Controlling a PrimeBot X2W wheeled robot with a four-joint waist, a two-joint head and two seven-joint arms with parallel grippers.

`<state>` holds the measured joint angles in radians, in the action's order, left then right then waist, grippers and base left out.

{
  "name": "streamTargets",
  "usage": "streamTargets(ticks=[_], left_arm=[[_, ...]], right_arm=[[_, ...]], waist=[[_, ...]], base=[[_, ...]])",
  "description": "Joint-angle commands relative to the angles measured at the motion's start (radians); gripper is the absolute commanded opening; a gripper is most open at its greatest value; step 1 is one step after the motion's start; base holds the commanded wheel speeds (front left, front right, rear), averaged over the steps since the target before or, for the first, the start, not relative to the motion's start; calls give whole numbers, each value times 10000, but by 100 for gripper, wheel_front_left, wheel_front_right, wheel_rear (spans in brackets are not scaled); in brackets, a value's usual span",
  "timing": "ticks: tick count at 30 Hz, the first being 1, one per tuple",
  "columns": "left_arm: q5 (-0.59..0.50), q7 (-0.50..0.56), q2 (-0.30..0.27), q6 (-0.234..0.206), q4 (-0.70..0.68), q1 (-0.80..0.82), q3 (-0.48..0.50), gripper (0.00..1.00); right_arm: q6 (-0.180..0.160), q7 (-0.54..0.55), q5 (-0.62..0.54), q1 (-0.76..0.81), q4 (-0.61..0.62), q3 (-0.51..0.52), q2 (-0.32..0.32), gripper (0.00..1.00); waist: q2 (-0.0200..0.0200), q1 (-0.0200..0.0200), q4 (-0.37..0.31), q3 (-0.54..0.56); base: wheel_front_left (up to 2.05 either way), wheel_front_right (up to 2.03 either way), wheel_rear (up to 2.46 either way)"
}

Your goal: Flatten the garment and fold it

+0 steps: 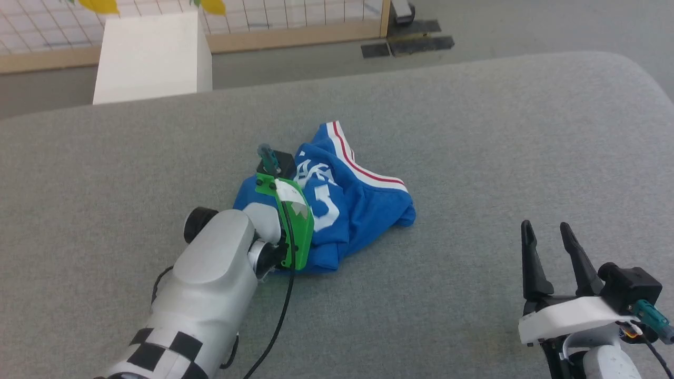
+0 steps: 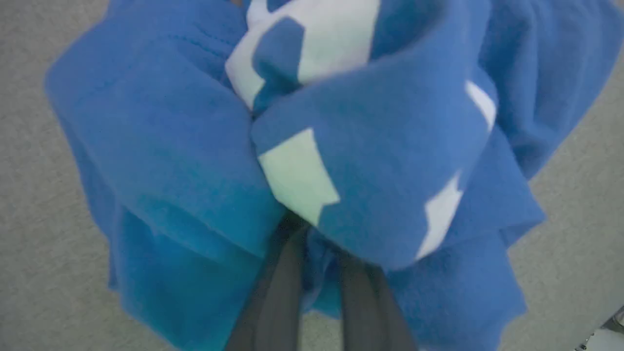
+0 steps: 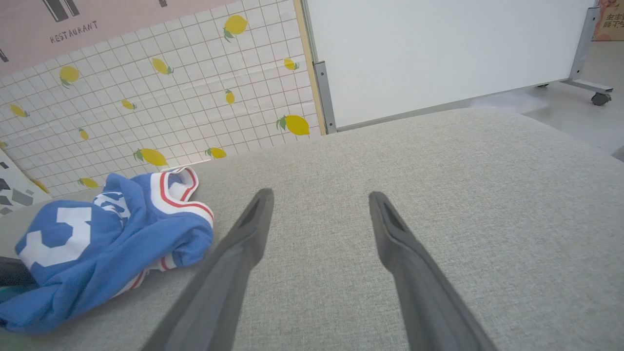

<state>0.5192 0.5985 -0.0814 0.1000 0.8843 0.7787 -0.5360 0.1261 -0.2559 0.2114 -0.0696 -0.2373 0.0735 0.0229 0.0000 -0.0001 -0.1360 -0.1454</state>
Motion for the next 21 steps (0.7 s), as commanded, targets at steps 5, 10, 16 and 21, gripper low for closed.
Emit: streamTargets(ticks=[5, 10, 16, 21], left_arm=[[474, 396, 178, 65, 214, -239, 20, 38], [1020, -46, 234, 85, -130, -23, 414, 100], [2004, -827, 242, 91, -938, 185, 1365, 100], [2518, -1877, -30, -136, -1928, 247, 2318, 100]], right_arm=[[46, -59, 97, -264, 46, 28, 4, 100], [46, -59, 196, -298, -59, -38, 4, 100], [46, -59, 194, -129, -124, 6, 4, 100], [46, -59, 145, -28, -104, 64, 4, 100]], waist=[[0, 1, 256, -408], [0, 1, 424, -139], [0, 1, 728, 335], [0, 1, 1002, 580]], base=[[0, 0, 0], [0, 0, 0], [0, 0, 0], [0, 0, 0]])
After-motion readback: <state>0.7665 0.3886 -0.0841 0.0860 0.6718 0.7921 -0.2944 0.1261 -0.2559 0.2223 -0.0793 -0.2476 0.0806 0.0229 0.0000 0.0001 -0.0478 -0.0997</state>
